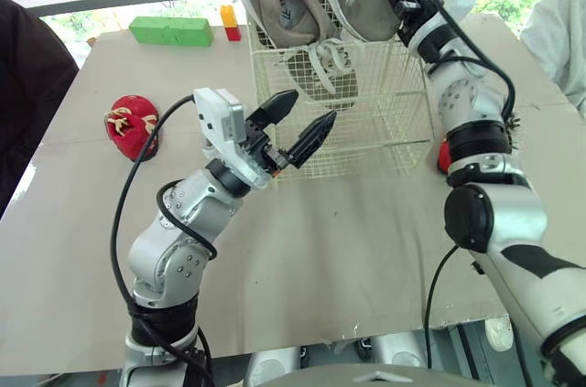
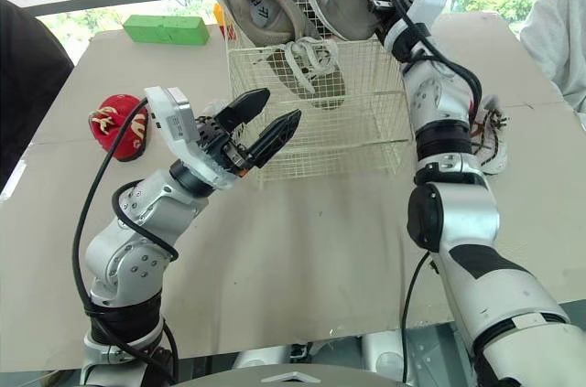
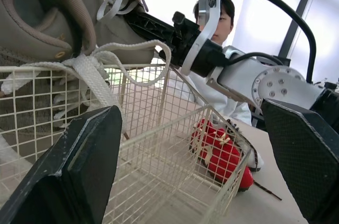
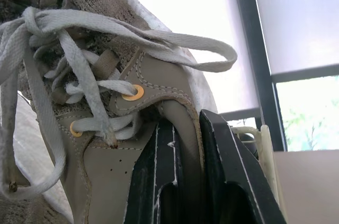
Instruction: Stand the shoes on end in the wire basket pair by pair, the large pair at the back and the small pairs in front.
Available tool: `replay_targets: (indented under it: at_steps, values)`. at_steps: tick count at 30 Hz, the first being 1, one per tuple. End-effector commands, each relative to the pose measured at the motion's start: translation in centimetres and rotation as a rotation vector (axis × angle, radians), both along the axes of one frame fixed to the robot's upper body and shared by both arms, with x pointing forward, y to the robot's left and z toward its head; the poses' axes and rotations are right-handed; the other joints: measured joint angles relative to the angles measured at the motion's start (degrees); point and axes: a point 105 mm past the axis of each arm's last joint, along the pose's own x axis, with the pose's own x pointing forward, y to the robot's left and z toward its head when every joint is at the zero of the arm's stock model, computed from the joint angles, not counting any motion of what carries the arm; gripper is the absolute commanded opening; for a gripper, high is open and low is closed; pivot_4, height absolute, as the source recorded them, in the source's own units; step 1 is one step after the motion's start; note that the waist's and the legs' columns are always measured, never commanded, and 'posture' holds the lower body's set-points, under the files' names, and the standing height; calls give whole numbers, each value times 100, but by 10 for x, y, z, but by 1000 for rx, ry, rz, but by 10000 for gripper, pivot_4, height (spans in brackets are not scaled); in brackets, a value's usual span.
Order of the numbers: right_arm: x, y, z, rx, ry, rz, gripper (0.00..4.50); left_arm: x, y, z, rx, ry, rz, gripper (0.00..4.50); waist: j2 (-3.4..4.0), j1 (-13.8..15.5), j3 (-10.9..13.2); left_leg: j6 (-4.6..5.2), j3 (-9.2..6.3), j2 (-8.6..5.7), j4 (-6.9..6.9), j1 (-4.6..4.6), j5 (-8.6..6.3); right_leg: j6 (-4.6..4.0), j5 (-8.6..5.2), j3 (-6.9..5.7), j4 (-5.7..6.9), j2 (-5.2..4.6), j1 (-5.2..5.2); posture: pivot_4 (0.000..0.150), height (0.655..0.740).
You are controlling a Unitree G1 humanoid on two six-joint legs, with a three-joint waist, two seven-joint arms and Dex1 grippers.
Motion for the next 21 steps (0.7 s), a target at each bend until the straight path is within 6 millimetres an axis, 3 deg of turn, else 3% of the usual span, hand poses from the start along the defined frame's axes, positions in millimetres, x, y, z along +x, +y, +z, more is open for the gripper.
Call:
replay_targets:
  at_steps: [1, 9, 15, 21]
  values:
    - [-10, 1, 17, -9, -113, -41, 96, -8, 2, 8, -7, -38, -6, 45000, 0, 0, 0, 0, 0, 0, 2, 1, 0, 0, 0, 0, 3, 0, 1, 1500, 7400]
    - [-19, 11, -10, -162, -201, -134, 96, -13, 7, 7, -3, -26, -29, 45000, -2, 7, -1, -1, -3, 1, 4, 5, 1, 0, 0, -2, 10, 3, 1, 1500, 7400]
    - [-15, 6, -39, -158, -139, -174, 96, -17, 9, 8, 8, -36, -54, 45000, -5, 15, -3, -3, -3, 1, 5, 13, 2, 0, 0, -2, 10, 4, 8, 1500, 7400]
    - [-18, 8, -55, -72, -80, -81, 96, -26, 17, 1, 60, -46, -68, 45000, -15, 9, -10, -3, -6, 2, 6, 22, 2, -1, 0, -6, 9, 5, 18, 1500, 7400]
